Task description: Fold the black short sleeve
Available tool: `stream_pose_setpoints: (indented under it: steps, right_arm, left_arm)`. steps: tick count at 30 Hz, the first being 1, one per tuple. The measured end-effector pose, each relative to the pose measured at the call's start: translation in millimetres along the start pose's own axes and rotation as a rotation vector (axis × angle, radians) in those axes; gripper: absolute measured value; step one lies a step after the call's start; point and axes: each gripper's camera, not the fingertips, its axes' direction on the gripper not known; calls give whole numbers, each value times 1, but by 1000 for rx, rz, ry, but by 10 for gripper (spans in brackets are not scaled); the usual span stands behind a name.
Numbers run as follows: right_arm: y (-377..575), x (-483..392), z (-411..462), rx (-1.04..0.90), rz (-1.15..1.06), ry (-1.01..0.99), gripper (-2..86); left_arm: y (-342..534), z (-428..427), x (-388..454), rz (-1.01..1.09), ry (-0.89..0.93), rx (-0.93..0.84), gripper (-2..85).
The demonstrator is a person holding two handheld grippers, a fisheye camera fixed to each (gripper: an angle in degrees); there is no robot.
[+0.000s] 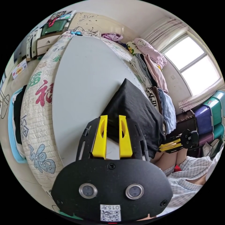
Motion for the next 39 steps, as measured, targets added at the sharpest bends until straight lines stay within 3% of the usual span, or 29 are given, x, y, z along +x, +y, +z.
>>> stream_pose_setpoints:
  steps: [3, 11, 15, 20, 30, 34, 39]
  right_arm:
    - [13, 8, -13, 54, -14, -52, -6]
    - [60, 32, -68, 333, -90, -248, -5]
    - [46, 27, -55, 225, -126, -239, -3]
    - [26, 29, -26, 31, -95, -193, -3]
    - [37, 37, -38, -4, -89, -161, -3]
    - [84, 69, -82, 160, -56, -256, -7]
    - [160, 139, -123, 460, 352, -197, 16]
  left_arm:
    - [2, 4, 4, 23, 22, 17, 6]
    - [18, -29, 21, 40, 25, 233, -8]
    - [22, -25, 26, 54, -17, 199, -8]
    - [16, 16, 33, 86, -160, 24, -8]
    - [9, 54, 57, 155, -283, -66, -6]
    - [8, 63, 63, 160, -299, -78, -1]
    - [8, 63, 68, 139, -308, -58, 8]
